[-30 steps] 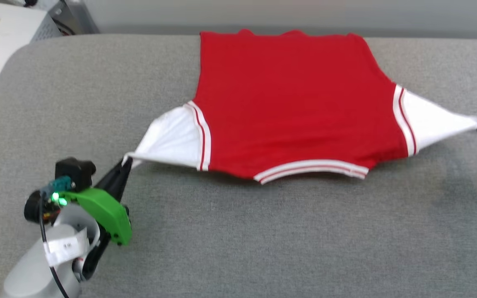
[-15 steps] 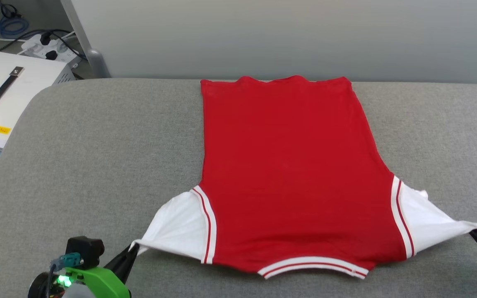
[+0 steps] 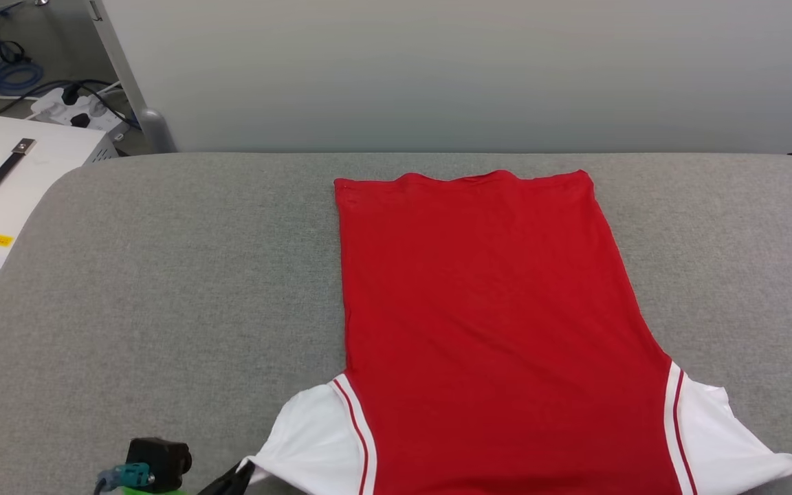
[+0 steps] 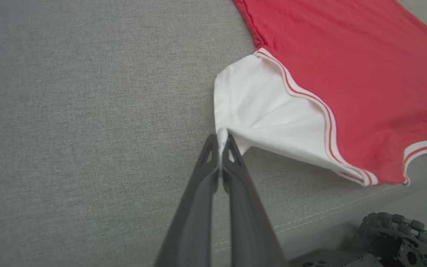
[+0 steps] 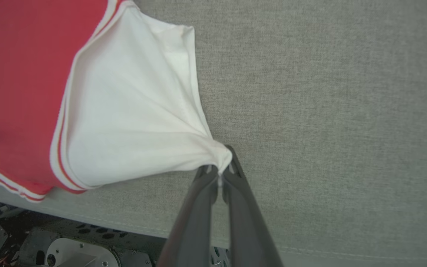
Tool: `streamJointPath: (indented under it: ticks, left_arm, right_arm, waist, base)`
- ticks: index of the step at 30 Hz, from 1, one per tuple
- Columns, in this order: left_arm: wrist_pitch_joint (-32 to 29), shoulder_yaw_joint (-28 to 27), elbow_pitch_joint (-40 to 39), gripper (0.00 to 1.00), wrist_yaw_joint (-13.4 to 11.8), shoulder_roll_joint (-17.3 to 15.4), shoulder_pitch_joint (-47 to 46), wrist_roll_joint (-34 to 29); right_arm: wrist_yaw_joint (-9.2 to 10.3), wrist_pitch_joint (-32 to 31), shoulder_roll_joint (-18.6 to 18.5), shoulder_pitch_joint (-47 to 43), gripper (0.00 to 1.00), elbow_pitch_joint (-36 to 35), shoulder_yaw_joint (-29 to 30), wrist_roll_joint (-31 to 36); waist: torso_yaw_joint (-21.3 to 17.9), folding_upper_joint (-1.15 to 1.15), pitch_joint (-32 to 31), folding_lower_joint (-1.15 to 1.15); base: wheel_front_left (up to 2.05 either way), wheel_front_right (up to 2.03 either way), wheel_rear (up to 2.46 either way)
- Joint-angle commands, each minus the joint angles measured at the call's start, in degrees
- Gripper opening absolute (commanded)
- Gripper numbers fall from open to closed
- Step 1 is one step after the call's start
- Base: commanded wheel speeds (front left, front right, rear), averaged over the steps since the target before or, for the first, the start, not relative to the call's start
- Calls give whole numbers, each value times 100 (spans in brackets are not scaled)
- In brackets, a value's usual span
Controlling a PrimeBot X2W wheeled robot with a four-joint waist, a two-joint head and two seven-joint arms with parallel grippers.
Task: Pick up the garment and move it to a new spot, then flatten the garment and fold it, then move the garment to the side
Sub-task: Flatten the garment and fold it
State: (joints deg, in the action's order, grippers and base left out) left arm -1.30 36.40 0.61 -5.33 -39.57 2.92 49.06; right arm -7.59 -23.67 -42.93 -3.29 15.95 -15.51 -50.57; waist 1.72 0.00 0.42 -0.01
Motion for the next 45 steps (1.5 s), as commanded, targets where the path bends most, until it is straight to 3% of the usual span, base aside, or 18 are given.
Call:
streamJointPath:
  ticks: [1,2,10,15,19,25,33,45]
  left_arm:
    - [-69,0,-109,0,-22,42,36,93]
    - [-119,11,-179,0,-21,57,19,122]
    - [-724,32,-1154,0,-315,-145,26,276]
    - [-1069,-22,-2023,0,-547,-281,-103,301]
    - [-1367,46,-2581,0,-637,-356,-296,198]
    - [-1572,114,-3208,0,-674,-283,-686,-16]
    - [-1660,227,-3460,0,-624,-89,-1057,-204]
    - [-1477,369,-3293,0,-458,228,-1241,-262]
  right_arm:
    - [10,-99,48,-48,91,-74,192,110]
    - [10,-207,102,-52,100,-143,281,117]
    - [10,-1170,399,371,100,-1376,1237,152]
    - [10,-1991,654,1093,100,-2094,1820,282]
    - [10,-2716,802,1922,100,-2281,2037,565]
    - [10,-3757,776,3397,100,-2057,1970,998]
    - [10,-4743,656,5140,100,-1065,1849,1765]
    - [10,-5198,456,6191,100,-11,1795,2653]
  waist:
    - [-25,0,63,1]
    - [-28,0,83,1]
    - [72,0,547,1]
    - [358,0,1188,1]
    - [638,0,1785,1]
    - [1103,0,2684,1]
    - [1678,0,3400,1]
    - [2225,0,3825,1]
  base:
    - [0,0,0]
    - [0,0,0]
    - [0,0,0]
    - [0,0,0]
    - [0,0,0]
    - [0,0,0]
    - [0,0,0]
    - [0,0,0]
